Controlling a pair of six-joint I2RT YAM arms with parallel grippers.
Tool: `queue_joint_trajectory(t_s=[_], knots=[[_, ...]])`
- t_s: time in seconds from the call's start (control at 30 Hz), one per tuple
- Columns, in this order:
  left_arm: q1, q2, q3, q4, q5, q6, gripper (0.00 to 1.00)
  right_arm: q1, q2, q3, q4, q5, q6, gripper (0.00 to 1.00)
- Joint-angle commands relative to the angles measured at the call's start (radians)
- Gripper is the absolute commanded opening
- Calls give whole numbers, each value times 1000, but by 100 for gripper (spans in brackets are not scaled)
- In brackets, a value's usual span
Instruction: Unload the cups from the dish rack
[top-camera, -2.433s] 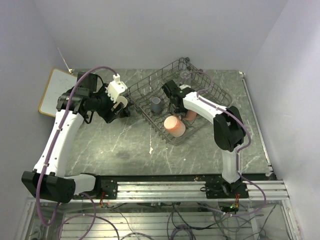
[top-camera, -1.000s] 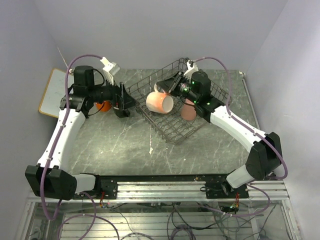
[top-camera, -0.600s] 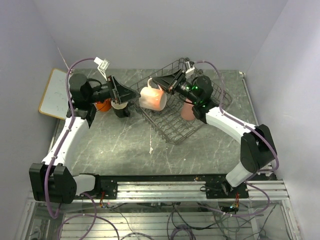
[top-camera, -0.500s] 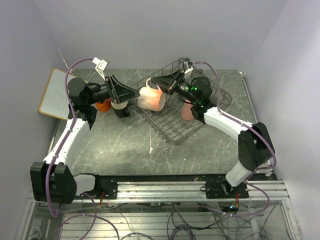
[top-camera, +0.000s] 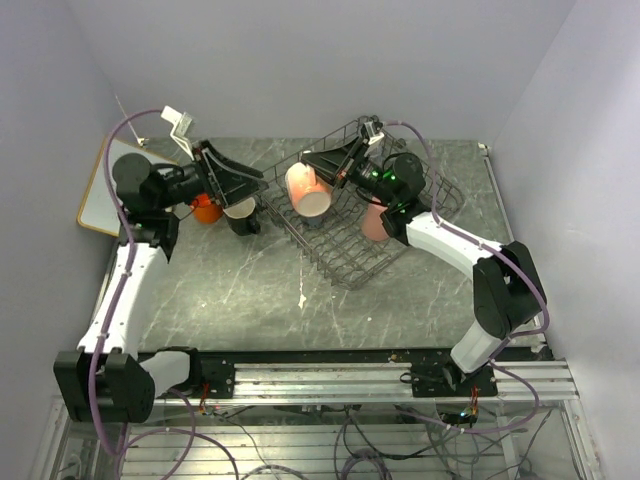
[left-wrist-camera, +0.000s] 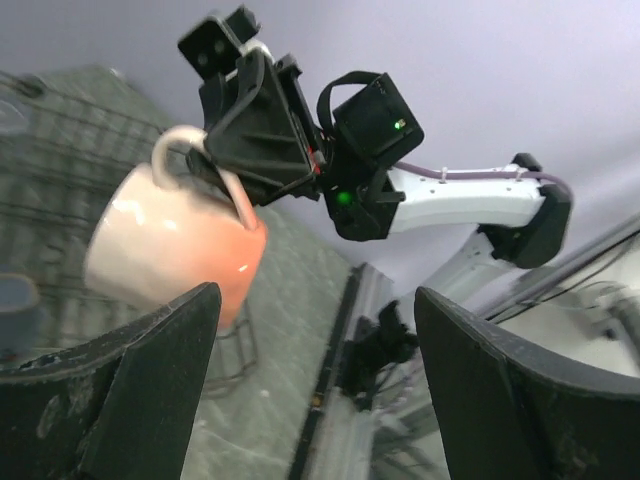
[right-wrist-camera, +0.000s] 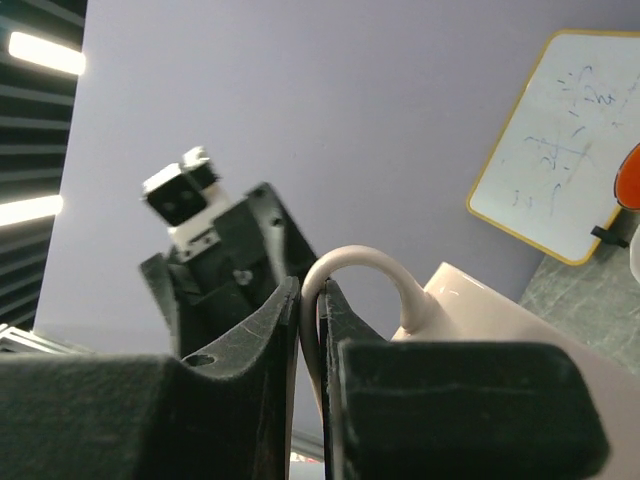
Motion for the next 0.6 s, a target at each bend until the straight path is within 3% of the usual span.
queue_joint_trajectory(t_s=[0.0,0.23,0.3,0.37,0.43,0.5,0.57], knots=[[16,-57,167,-523,-14,522,89,-10,-48,61,14,-20,0,0],[18,0,180,-698,94,824,90,-9,-44,79,-8,-72,11,0],[18,54,264,-942,163,1091,90,-10,-40,83,9,-124,22,0],[19,133,387,-1347,189,1431,92,-9,-22,100,41,-208,56,0],[18,207,509,-1698,200,1867,95,-8,-1,114,88,-308,103,0],[18,283,614,-2004,217,2183,97,-6,7,107,137,-384,140,0],[16,319,615,-2037,243,2182,98,-6,0,91,160,-418,144,0]])
